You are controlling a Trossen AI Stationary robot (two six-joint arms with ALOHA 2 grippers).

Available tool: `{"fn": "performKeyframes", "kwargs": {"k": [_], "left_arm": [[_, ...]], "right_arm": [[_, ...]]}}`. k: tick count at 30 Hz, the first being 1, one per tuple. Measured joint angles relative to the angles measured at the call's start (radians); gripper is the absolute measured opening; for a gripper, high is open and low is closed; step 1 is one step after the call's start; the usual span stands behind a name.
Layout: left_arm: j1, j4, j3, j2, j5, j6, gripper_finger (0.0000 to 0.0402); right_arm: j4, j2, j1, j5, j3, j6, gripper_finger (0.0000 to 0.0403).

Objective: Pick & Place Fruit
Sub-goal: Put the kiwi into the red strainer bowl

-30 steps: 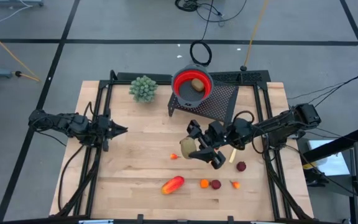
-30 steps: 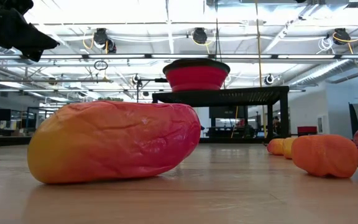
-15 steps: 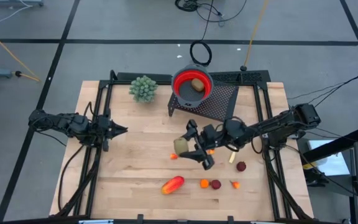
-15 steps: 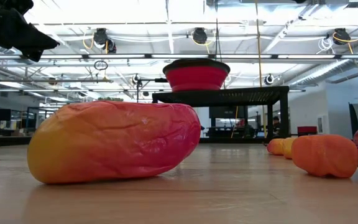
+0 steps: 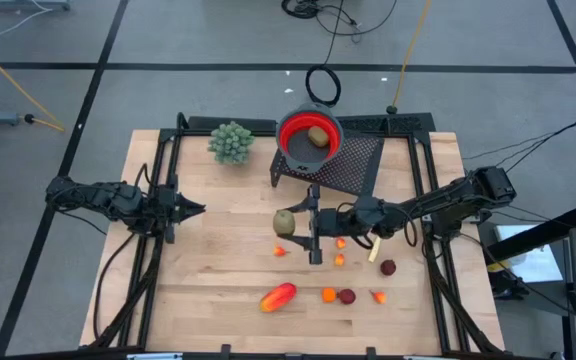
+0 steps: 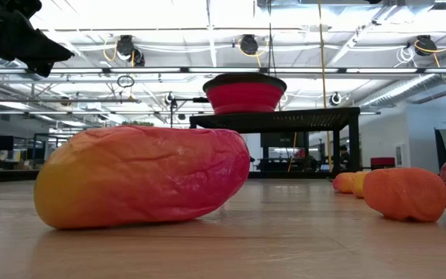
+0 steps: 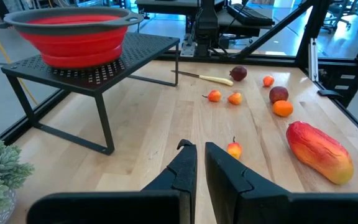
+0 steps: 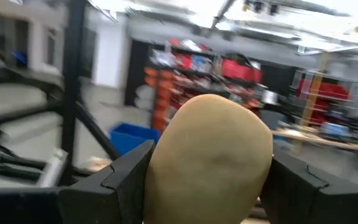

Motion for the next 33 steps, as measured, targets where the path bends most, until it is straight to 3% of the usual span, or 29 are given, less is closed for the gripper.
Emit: {"fn": "performKeyframes", "kwargs": {"k": [11, 27, 33], "left_arm": [[0.000, 0.000, 0.000, 0.000, 0.000, -0.013, 0.0031], [0.000, 0.000, 0.000, 0.000, 0.000, -0.031, 0.0031], [0.000, 0.000, 0.000, 0.000, 0.000, -0.034, 0.0031]], "right_arm": [[-0.069, 0.000, -0.001, 0.322, 0.000, -0.148, 0.0238], [-0.060, 0.000, -0.001, 0.968, 0.000, -0.503, 0.0238], [-0.059, 0.000, -0.001, 1.047, 0.000, -0.528, 0.0232]]}}
